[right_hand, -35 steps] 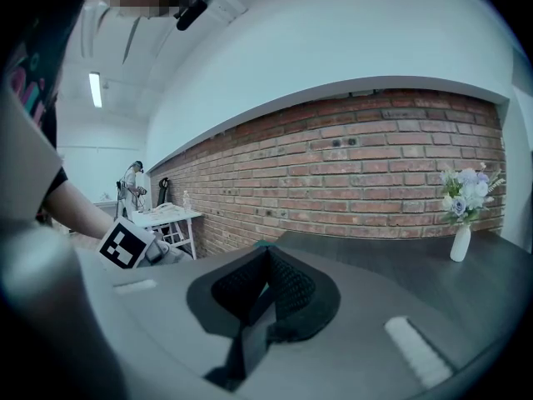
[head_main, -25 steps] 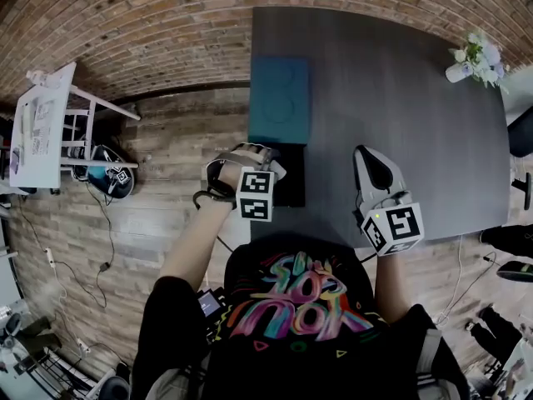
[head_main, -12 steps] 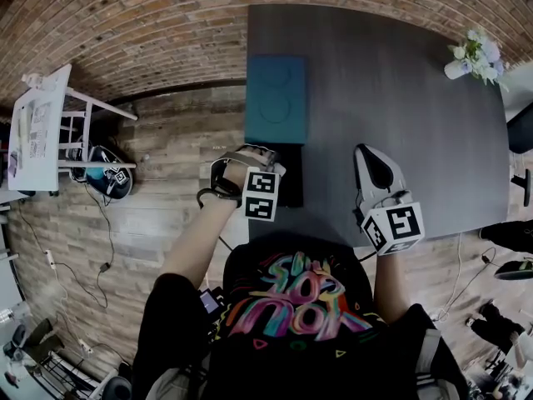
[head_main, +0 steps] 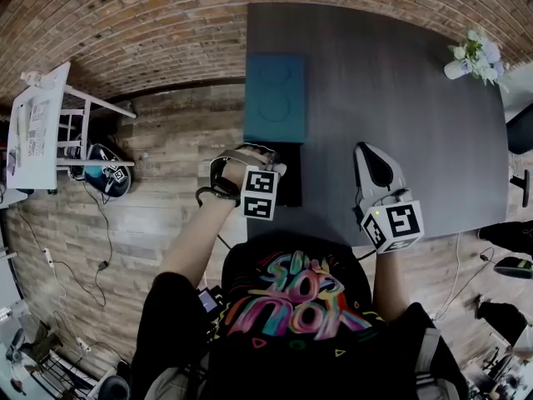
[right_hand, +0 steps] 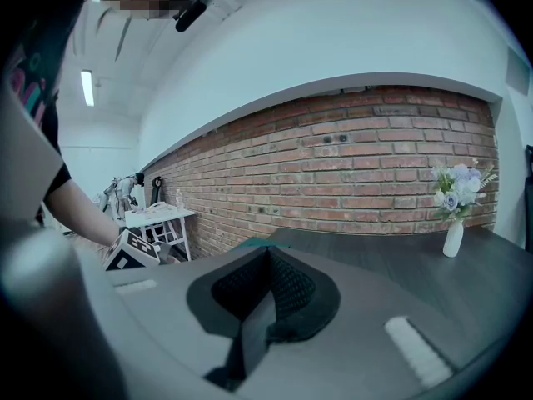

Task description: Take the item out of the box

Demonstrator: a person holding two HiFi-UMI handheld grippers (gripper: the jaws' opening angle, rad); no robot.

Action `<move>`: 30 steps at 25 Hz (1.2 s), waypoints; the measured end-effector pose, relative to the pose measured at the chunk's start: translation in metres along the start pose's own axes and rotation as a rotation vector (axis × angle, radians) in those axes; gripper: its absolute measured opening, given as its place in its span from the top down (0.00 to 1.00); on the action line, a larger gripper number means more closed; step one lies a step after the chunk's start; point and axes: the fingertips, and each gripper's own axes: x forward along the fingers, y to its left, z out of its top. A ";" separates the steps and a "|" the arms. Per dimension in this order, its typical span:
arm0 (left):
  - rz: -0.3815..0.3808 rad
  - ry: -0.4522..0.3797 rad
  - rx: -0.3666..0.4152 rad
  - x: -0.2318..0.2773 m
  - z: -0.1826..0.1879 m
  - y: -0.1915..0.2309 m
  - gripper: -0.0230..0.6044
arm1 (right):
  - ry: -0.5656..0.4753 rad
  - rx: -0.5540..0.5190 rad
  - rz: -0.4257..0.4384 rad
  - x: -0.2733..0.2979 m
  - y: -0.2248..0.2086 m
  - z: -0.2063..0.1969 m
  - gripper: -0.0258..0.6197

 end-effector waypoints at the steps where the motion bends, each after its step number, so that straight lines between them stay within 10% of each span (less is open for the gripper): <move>1: 0.001 0.000 0.000 0.000 0.000 0.000 0.74 | 0.000 0.000 -0.002 0.000 -0.001 0.000 0.96; 30: 0.162 -0.109 -0.173 -0.047 0.010 0.015 0.75 | -0.024 -0.019 -0.007 -0.014 0.003 0.007 0.96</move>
